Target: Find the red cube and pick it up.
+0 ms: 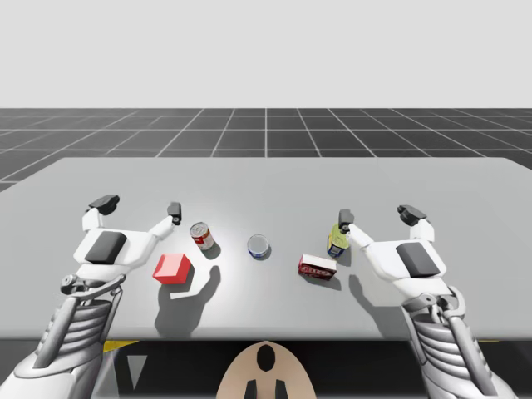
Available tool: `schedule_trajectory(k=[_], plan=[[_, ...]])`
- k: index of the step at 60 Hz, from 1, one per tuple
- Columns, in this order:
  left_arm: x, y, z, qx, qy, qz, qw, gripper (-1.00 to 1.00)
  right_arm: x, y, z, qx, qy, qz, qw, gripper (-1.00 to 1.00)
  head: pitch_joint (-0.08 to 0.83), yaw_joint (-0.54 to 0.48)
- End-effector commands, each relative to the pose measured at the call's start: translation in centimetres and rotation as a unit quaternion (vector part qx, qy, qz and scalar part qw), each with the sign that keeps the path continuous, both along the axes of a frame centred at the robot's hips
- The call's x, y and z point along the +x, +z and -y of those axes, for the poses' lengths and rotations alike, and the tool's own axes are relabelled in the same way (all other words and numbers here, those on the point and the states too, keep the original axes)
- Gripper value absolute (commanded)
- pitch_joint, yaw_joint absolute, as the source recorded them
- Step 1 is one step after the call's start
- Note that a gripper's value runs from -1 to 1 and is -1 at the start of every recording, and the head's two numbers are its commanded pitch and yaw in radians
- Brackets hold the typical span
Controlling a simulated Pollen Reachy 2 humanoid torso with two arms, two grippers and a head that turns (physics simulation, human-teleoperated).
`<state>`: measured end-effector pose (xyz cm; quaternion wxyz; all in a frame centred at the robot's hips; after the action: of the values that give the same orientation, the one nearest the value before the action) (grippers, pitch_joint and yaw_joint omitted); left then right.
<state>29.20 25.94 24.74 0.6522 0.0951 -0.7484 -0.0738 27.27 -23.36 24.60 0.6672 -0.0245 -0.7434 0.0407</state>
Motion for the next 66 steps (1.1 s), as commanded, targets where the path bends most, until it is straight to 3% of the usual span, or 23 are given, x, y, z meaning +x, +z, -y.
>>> schedule_trajectory(k=[1,14,40,66], plan=[[0.0,0.01,0.0,-0.001,-0.001,-0.002,1.0,-1.0,-0.07,-0.12,-0.17,0.003,-0.006,-0.009,0.9999,-1.0,0.01,0.0],[-0.02,-0.03,0.03,-0.006,-0.007,-0.009,1.0,-1.0,0.05,0.02,-0.13,0.006,-0.014,-0.005,0.9999,-1.0,0.082,-0.01],[0.03,-0.13,0.11,-0.004,-0.011,-0.013,1.0,-1.0,0.09,-0.06,-0.24,-0.012,-0.022,-0.001,0.9997,-1.0,0.448,0.08],[0.2,-0.29,0.33,-0.002,-0.011,-0.021,1.0,-1.0,0.05,-0.23,-0.47,-0.017,-0.009,-0.01,0.9998,-1.0,0.635,0.33]])
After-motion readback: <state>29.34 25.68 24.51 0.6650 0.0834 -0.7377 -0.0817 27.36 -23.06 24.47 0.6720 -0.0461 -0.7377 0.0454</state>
